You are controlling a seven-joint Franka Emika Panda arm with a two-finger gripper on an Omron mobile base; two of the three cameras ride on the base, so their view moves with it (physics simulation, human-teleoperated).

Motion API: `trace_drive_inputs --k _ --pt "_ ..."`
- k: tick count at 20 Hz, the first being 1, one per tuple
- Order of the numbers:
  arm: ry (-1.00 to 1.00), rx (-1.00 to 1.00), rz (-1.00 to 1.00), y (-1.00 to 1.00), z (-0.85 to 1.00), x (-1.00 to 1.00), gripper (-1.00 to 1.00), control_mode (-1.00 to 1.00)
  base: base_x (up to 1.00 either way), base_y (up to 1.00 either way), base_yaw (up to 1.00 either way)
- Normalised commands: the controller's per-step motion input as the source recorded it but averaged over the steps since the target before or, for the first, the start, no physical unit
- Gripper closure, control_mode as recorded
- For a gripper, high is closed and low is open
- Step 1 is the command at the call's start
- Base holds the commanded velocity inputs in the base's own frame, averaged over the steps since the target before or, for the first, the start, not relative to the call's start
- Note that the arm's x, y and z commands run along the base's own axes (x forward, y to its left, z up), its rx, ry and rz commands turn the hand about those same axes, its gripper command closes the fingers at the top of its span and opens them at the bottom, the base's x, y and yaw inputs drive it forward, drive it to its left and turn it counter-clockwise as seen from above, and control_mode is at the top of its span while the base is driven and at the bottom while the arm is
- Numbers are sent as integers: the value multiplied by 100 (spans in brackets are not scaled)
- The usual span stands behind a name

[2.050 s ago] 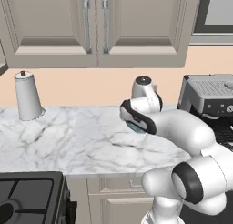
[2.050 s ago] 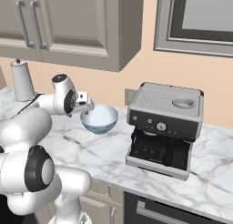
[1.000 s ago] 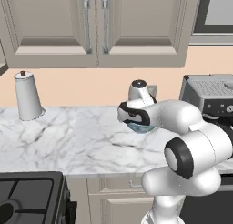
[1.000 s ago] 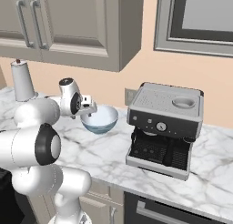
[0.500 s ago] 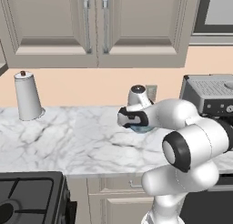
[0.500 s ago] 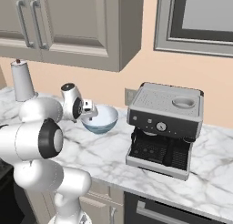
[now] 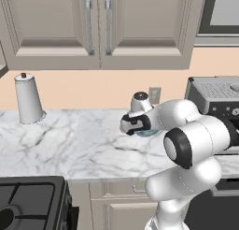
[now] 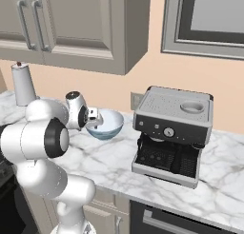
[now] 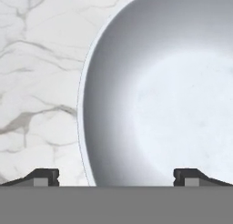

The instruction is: Pick the cup and bowl from the counter and place them on the counter next to the sink.

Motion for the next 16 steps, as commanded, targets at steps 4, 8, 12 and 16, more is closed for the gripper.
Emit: trace_drive_inputs --k 4,8,12,16 --pt "0 0 0 0 -3 0 -100 -100 0 0 0" --pt "0 0 0 0 0 0 100 -100 0 0 0" --pt "0 0 0 0 0 0 100 -100 0 0 0" --pt "0 0 0 0 0 0 100 -100 0 0 0"
